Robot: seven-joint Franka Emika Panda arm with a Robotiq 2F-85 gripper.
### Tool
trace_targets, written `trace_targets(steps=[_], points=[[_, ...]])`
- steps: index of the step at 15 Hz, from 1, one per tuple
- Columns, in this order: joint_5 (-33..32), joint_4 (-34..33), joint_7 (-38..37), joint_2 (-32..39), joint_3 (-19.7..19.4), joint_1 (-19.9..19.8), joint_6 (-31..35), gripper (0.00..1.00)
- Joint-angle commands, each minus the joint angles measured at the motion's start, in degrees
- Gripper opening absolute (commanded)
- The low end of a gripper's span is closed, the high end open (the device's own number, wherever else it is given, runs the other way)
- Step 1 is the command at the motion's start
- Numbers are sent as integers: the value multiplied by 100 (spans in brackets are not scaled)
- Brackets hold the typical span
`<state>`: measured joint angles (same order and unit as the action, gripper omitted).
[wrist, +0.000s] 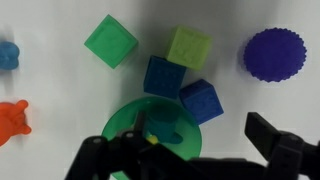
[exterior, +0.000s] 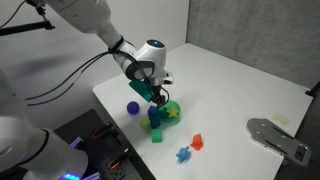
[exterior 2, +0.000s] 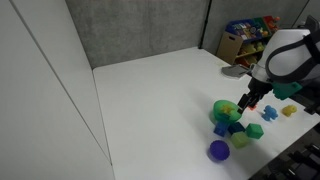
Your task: Pick up the green toy from the green bowl and put it on the table
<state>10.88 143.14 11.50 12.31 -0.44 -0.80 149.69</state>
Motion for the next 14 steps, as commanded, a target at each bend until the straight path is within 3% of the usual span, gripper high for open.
trace_targets(steps=[1, 7, 14], points=[[-24, -393, -65, 327, 62, -156, 49, 100], [-197, -975, -315, 818, -43, -237, 106, 100], [-449, -1175, -1075, 1314, -227, -176, 468, 100]])
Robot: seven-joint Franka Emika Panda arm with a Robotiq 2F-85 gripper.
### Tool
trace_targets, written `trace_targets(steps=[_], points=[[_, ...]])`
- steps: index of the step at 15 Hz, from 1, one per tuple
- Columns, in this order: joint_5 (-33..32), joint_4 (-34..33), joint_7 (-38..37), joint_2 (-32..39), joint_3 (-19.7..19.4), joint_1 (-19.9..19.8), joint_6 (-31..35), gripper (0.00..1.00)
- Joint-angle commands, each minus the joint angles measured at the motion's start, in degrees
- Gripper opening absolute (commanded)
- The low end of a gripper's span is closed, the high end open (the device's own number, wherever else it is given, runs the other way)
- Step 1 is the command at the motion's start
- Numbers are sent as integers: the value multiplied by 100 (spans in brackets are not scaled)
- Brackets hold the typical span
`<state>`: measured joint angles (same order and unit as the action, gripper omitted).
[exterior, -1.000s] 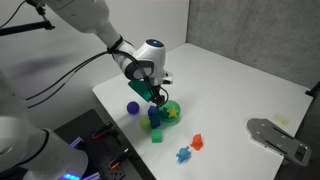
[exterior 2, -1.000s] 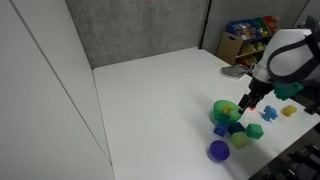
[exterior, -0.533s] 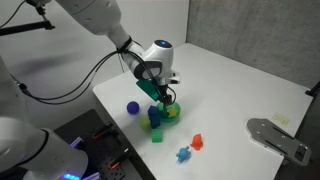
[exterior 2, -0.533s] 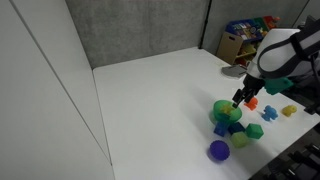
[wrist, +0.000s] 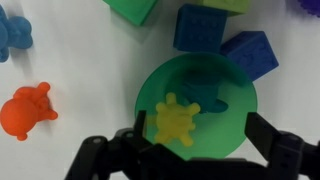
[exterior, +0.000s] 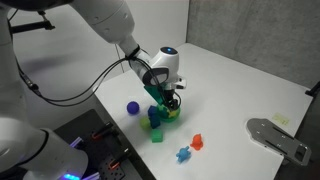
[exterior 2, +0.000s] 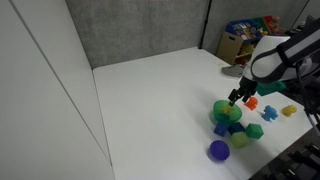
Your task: Pick up the green toy from the green bowl and put it on the table
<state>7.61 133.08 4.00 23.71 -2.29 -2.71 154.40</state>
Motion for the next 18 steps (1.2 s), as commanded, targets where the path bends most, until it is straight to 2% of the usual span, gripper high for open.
trace_targets(steps=[1, 4, 12, 18], points=[[-82, -25, -120, 59, 59, -79, 3, 100], [-80, -75, -196, 145, 50, -74, 3, 100], [1, -137, -362, 518, 53, -123, 600, 100], [-32, -164, -442, 837, 106, -67, 629, 100]])
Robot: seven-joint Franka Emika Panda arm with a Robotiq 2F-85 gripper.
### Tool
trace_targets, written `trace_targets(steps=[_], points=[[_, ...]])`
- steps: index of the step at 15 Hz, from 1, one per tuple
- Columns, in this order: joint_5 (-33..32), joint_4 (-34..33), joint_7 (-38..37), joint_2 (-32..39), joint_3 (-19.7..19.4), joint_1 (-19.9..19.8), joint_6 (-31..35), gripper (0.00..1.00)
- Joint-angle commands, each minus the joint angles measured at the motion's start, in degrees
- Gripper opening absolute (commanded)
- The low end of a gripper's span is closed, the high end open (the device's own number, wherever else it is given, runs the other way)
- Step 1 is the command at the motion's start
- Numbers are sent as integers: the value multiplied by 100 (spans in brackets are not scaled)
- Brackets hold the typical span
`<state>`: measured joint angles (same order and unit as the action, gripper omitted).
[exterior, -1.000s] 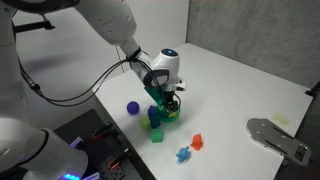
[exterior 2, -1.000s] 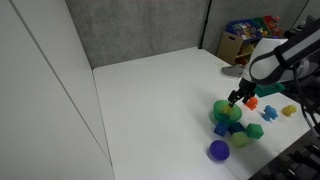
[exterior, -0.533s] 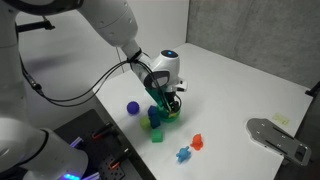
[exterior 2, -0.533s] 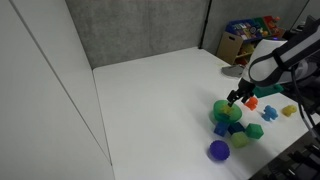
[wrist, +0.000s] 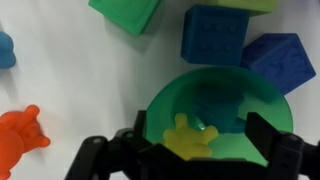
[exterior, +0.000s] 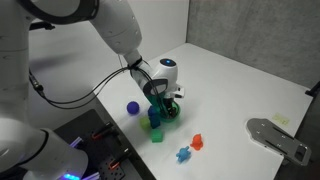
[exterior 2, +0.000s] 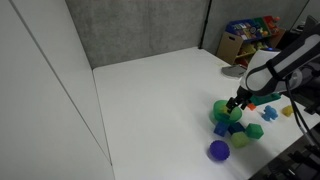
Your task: Pick up the green toy from the green bowl and put it on the table
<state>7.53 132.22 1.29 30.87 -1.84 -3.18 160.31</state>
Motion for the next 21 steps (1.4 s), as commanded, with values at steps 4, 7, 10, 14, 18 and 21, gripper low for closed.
trace_targets(steps=[4, 7, 10, 14, 18, 21], points=[[-9, -99, -354, 235, 37, 50, 29, 100], [53, -101, -448, 296, 94, 23, 134, 100], [52, -143, -510, 376, 120, 24, 190, 100], [38, -126, -474, 302, 177, 8, 168, 100], [29, -52, -446, 119, 204, 2, 186, 100], [22, -64, -458, 38, 209, 16, 178, 100]])
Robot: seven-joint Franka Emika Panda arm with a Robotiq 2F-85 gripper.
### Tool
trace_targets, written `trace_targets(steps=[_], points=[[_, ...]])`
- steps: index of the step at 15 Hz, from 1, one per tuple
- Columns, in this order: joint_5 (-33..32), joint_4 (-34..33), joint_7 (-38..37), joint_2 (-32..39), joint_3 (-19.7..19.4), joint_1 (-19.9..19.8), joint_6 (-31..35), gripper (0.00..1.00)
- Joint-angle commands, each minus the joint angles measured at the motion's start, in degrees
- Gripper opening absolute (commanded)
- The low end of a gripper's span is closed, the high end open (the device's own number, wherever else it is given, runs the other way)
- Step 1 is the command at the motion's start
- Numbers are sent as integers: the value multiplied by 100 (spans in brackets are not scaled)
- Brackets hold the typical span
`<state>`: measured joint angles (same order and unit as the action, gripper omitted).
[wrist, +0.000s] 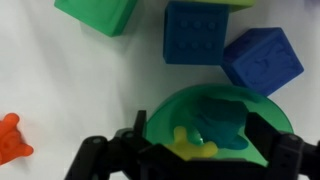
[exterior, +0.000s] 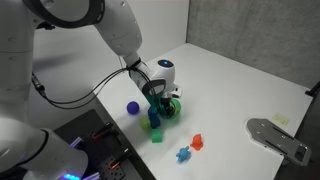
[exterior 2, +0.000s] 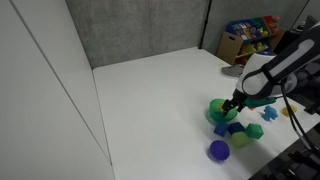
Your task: Pick up the green toy from the green bowl and put it on the table
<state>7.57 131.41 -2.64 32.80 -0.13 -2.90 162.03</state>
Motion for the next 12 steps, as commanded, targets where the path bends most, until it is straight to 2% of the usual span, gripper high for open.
trace_targets(steps=[1, 7, 12], points=[[26, 9, -61, -183, 53, -17, -20, 100], [29, -116, -79, -249, 102, 31, 6, 100], [133, -236, 12, -115, 271, -79, 78, 100]])
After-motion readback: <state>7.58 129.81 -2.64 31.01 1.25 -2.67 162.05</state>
